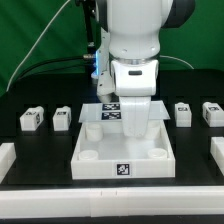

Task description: Assemble one leg

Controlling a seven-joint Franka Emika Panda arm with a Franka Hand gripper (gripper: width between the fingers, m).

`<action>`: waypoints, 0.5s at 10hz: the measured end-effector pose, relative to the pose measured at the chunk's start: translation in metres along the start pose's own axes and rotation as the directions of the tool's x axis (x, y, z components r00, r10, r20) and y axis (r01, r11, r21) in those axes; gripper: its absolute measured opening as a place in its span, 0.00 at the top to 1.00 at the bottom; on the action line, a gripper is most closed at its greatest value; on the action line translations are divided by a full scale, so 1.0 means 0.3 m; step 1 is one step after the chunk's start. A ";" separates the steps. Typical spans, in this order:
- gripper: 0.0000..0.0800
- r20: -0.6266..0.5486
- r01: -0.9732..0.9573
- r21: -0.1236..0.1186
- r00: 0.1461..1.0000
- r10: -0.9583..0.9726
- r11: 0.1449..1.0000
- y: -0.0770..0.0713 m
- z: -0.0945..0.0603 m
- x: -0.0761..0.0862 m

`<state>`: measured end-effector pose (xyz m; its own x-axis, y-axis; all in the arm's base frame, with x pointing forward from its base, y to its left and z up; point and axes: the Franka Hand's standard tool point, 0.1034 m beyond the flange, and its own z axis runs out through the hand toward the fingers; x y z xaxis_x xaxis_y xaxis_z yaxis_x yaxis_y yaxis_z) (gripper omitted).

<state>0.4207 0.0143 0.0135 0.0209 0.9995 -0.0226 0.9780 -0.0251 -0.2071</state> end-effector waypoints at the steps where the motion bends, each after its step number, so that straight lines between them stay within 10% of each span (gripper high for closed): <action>1: 0.90 -0.001 -0.002 -0.005 1.000 0.002 1.000 0.019 -0.003 0.026; 5: 0.90 -0.013 0.012 -0.031 1.000 -0.013 0.999 0.092 -0.020 0.129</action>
Offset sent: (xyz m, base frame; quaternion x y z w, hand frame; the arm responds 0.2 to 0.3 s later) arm 0.0177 0.0397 -0.0088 0.0104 0.0136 -0.0071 0.9998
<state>0.4497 0.0524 0.0127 0.0110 0.9999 -0.0075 0.9842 -0.0121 -0.1766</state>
